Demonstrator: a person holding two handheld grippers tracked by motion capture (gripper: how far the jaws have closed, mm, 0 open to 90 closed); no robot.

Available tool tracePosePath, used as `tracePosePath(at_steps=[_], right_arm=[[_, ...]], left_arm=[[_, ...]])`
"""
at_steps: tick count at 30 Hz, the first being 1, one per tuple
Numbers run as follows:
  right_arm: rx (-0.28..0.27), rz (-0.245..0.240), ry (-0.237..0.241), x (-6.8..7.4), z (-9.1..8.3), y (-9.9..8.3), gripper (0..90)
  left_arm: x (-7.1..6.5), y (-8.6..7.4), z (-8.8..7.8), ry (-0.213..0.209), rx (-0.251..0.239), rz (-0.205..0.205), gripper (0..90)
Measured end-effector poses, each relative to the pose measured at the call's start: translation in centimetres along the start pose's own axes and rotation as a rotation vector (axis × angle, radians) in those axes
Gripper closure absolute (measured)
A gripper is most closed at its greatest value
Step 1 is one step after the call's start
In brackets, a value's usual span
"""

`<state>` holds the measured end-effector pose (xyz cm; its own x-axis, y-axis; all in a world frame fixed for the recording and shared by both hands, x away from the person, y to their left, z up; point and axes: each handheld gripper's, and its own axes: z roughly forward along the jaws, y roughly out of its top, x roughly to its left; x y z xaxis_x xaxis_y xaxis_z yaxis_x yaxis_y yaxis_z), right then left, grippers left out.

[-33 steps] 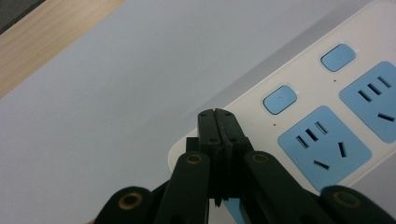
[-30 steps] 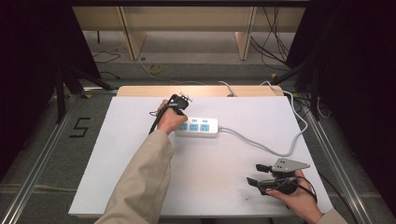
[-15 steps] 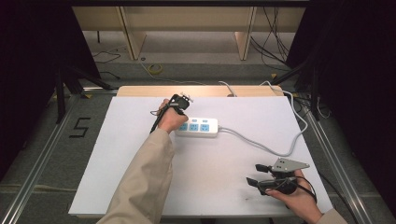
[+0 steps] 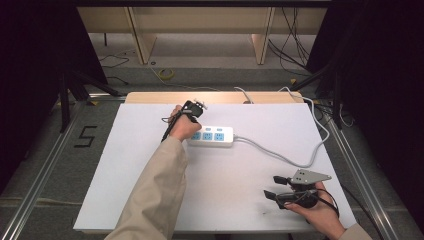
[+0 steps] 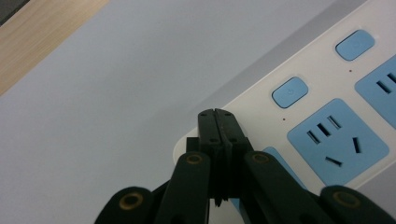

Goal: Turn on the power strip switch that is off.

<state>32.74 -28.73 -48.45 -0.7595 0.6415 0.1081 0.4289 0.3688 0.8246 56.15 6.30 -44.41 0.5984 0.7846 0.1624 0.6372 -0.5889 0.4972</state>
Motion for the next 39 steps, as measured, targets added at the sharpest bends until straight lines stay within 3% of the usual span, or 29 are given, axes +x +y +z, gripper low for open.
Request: tracePosePath(at_steps=[3,12,21,33,35,39], right_arm=[[-0.004,0.001,0.001,0.05,0.04,0.04,33.3],[0.0,-0.001,0.003,0.02,0.09,0.08,33.3],[-0.006,0.002,0.001,0.02,0.05,0.07,33.3],[-0.004,0.003,-0.001,0.02,-0.01,0.04,33.3],[-0.005,0.003,-0.001,0.02,-0.02,0.03,33.3],[-0.005,0.003,0.0,0.02,-0.03,0.02,33.3]], left_arm=[[-0.03,-0.04,0.01,0.0,-0.005,-0.008,90.0],[-0.17,-0.02,-0.04,0.011,-0.001,0.02,90.0],[-0.17,0.01,-0.26,-0.005,-0.048,0.018,90.0],[-0.36,0.1,-0.02,-0.026,-0.04,0.016,90.0],[-0.5,0.22,-0.03,-0.016,-0.029,0.043,90.0],[-0.34,0.17,0.0,-0.027,-0.027,0.025,90.0]])
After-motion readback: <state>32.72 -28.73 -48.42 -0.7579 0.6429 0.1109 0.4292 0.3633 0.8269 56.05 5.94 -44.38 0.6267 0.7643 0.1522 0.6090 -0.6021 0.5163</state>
